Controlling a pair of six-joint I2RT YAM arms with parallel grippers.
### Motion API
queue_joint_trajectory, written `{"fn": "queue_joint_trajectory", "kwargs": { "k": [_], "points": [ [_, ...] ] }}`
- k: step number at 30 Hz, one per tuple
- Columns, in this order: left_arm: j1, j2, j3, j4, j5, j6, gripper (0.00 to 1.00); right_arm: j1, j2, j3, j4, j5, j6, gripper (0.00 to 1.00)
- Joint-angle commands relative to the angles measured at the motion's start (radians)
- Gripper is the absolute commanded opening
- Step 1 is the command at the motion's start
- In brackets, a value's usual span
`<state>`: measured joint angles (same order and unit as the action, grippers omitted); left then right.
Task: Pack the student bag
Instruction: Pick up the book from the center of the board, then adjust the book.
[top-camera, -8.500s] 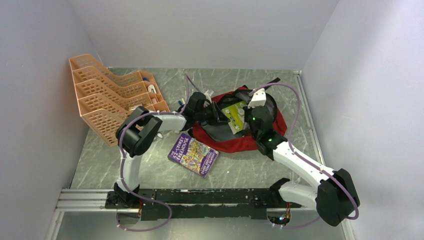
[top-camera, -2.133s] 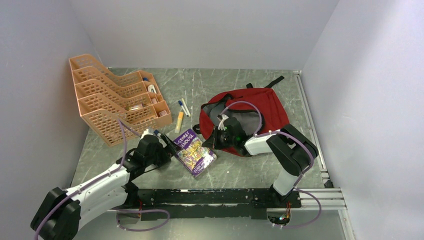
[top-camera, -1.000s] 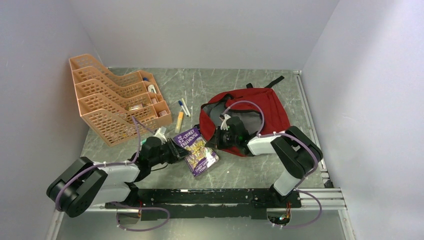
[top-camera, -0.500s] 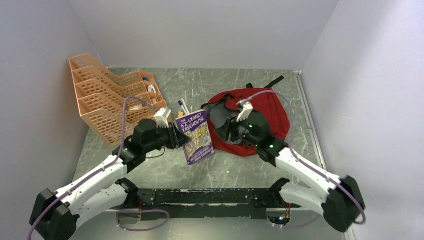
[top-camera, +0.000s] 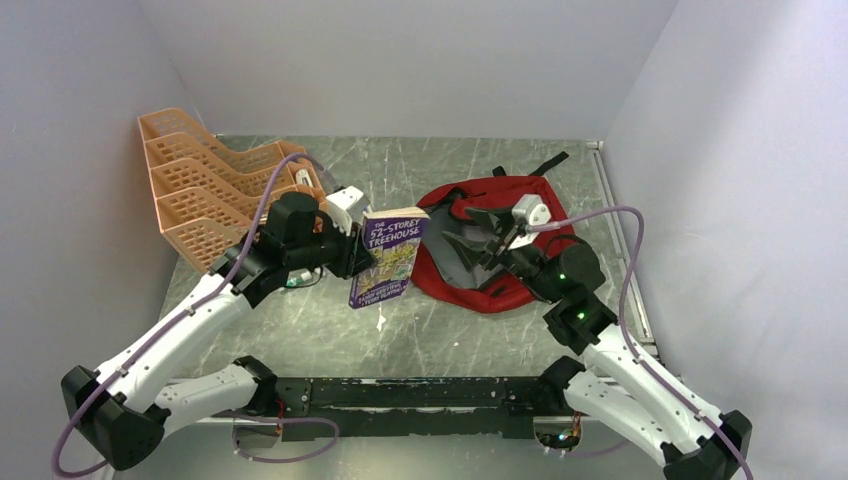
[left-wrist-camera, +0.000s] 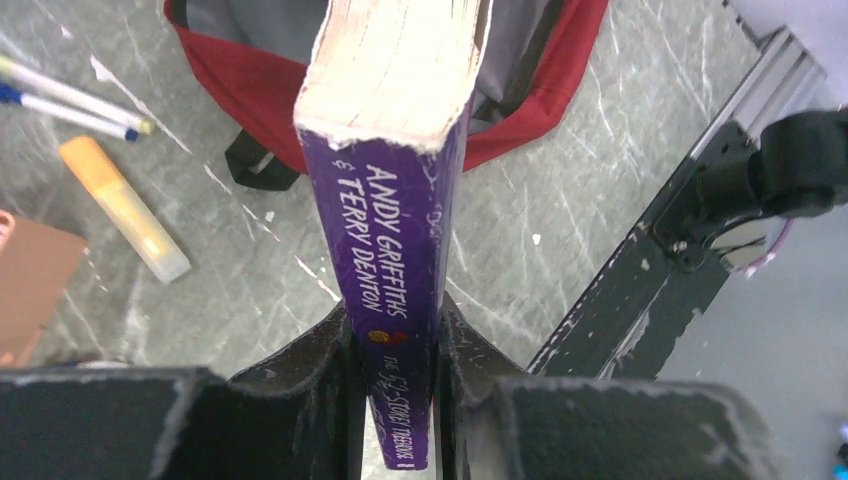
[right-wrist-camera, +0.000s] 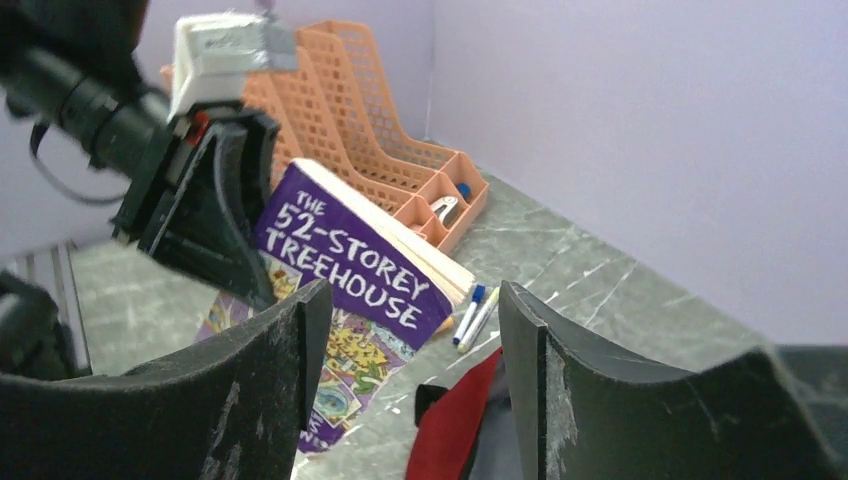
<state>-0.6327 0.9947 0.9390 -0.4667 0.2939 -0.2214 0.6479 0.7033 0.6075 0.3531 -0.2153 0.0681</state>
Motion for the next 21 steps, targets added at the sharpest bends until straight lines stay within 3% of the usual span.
{"fn": "queue_joint_trajectory", "kwargs": {
  "k": [1,8,17,21],
  "points": [
    [-0.007,0.04,0.146,-0.072,0.095,0.237,0.05,-0.004,0.032,0.104,-0.119,-0.218,-0.258,0.67],
    [-0.01,0.133,0.251,-0.154,0.17,0.443,0.05,0.0,0.176,0.271,-0.391,-0.435,-0.353,0.72],
    [-0.191,0.118,0.16,-0.112,0.008,0.554,0.05,0.016,0.202,0.319,-0.52,-0.451,-0.455,0.73],
    [-0.215,0.104,0.146,-0.109,0.028,0.583,0.05,0.05,0.26,0.36,-0.647,-0.471,-0.503,0.72]
  ]
}}
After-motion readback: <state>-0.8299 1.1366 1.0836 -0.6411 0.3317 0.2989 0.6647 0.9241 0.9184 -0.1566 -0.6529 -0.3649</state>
